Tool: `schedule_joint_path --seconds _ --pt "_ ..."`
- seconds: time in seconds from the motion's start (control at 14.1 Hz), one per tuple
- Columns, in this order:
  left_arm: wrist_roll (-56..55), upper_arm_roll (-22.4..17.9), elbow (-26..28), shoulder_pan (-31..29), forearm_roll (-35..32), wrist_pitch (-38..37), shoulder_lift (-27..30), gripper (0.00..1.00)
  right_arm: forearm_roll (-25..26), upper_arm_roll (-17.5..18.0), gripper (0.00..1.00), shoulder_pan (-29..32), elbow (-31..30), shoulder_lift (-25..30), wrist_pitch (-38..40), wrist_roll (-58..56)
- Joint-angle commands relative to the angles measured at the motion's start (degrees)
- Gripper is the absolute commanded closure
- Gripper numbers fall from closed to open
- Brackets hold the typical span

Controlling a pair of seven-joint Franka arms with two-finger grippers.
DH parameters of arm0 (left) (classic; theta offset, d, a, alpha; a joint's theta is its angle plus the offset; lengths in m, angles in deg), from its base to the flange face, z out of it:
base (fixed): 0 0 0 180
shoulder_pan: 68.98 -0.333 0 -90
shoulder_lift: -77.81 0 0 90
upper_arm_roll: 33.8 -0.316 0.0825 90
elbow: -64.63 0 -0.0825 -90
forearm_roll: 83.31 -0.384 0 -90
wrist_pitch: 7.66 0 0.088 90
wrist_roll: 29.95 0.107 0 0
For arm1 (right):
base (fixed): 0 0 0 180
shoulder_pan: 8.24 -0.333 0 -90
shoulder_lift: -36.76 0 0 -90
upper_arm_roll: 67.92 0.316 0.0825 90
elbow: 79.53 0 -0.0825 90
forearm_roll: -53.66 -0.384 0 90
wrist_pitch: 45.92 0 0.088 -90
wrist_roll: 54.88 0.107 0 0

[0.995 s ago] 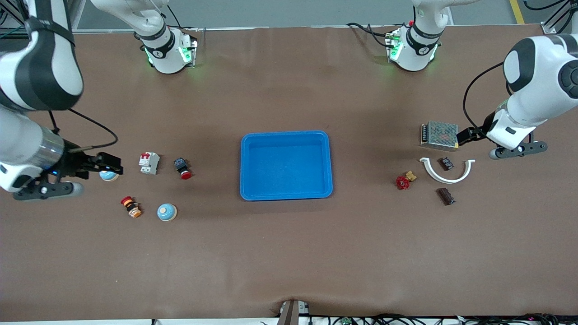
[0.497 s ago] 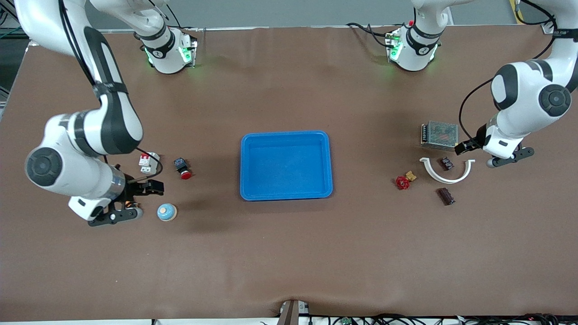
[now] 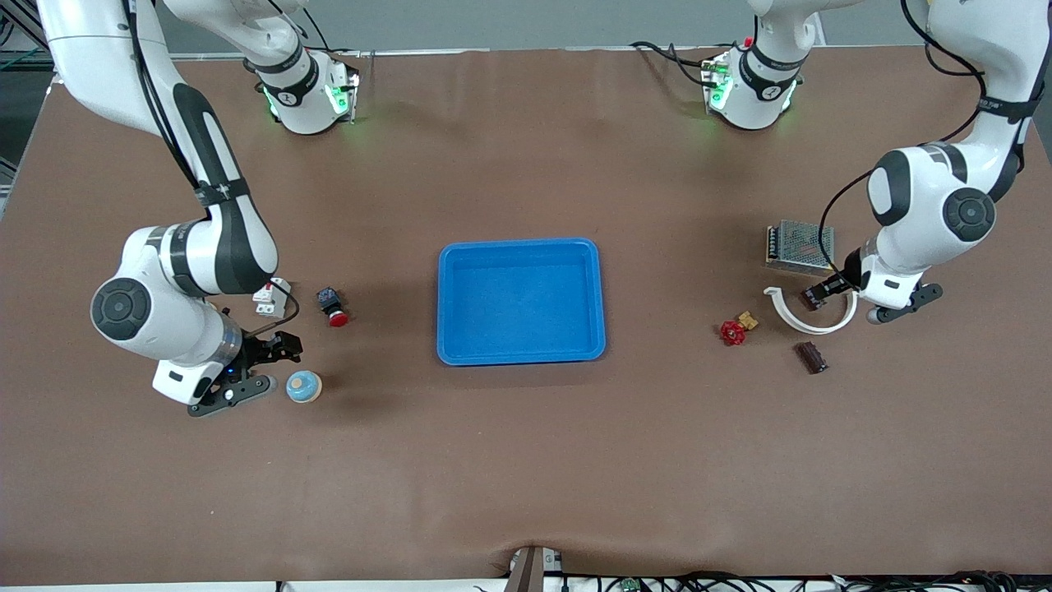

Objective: Place electrolytic capacitor and blue bell in tray
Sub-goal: 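Lower the right gripper over the blue bell while the left gripper reaches the capacitor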

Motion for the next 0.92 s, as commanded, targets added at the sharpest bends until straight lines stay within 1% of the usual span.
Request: schedule_joint_path --seconds 0.0,0.21,0.36,0.5,0.57,0.71,0.78,0.85 --pt "-1.05 0.36 -0.09 -0.34 -0.78 3.38 -2.59 0.38 0.96 0.35 0.00 0.32 -0.51 -2.03 -1.94 -0.69" --pt "-1.05 0.36 -0.09 -0.43 -0.78 6.11 -4.96 0.39 1.13 0.26 0.00 0.15 -0.33 -3.88 -3.78 -0.69" --pt "-1.05 0.28 -0.09 -0.43 -0.78 7.08 -5.76 0.47 1.13 0.35 0.00 -0.12 -0.07 -5.63 -6.15 -0.69" --pt "-1.05 0.28 -0.09 -0.43 -0.78 7.09 -6.28 0.65 1.57 0.35 0.00 -0.47 0.37 -6.69 -7.39 -0.78" --pt "-1.05 0.36 -0.09 -0.34 -0.78 7.09 -6.11 0.77 2.35 0.35 0.00 -0.47 1.33 -7.48 -7.39 -0.78" --pt "-1.40 0.36 -0.09 -0.34 -0.78 7.00 -5.50 0.96 4.29 0.35 0.00 -0.73 2.21 -8.80 -7.74 -0.69" --pt "-2.36 0.45 -0.18 -0.08 -0.78 6.82 -5.15 1.00 4.47 0.35 0.00 -0.82 2.74 -9.24 -8.18 -0.78" --pt "-3.58 0.71 -0.18 0.27 -0.78 6.56 -4.19 1.00 4.47 0.35 0.00 -0.82 2.83 -9.51 -8.45 -0.78"
